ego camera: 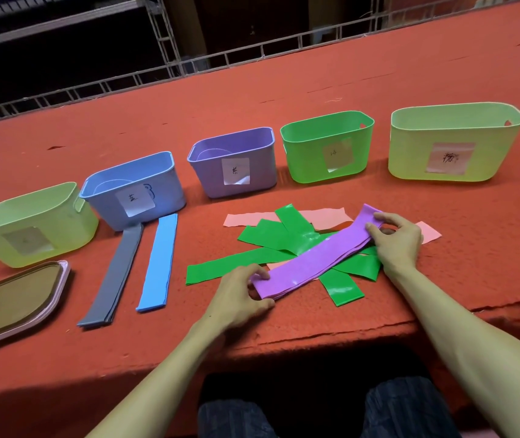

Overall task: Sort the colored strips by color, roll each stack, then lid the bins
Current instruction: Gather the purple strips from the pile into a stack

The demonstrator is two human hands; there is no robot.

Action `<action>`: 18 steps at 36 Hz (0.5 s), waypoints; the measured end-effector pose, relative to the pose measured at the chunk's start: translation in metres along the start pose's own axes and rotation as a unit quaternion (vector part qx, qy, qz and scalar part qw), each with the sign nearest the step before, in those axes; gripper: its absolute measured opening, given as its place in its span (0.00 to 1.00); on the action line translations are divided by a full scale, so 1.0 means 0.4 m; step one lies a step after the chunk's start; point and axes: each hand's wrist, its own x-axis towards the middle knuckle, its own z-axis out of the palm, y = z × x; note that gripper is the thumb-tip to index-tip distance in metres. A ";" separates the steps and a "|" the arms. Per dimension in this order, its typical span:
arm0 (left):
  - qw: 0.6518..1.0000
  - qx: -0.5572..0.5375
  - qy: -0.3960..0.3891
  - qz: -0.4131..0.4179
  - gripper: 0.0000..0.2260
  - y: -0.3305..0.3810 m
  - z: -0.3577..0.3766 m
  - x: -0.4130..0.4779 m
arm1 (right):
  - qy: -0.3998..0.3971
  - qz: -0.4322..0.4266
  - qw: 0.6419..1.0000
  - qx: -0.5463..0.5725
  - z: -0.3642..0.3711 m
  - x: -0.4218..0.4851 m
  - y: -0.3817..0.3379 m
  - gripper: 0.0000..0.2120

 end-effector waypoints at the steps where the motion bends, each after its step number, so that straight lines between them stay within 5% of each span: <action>1: 1.000 -0.003 -0.002 -0.001 0.18 0.001 -0.002 0.001 | 0.000 0.000 1.000 -0.001 0.000 0.000 0.000 0.13; 18: 1.000 0.009 -0.007 0.001 0.16 -0.026 -0.002 0.010 | -0.002 -0.005 1.000 0.002 0.001 -0.002 0.002 0.12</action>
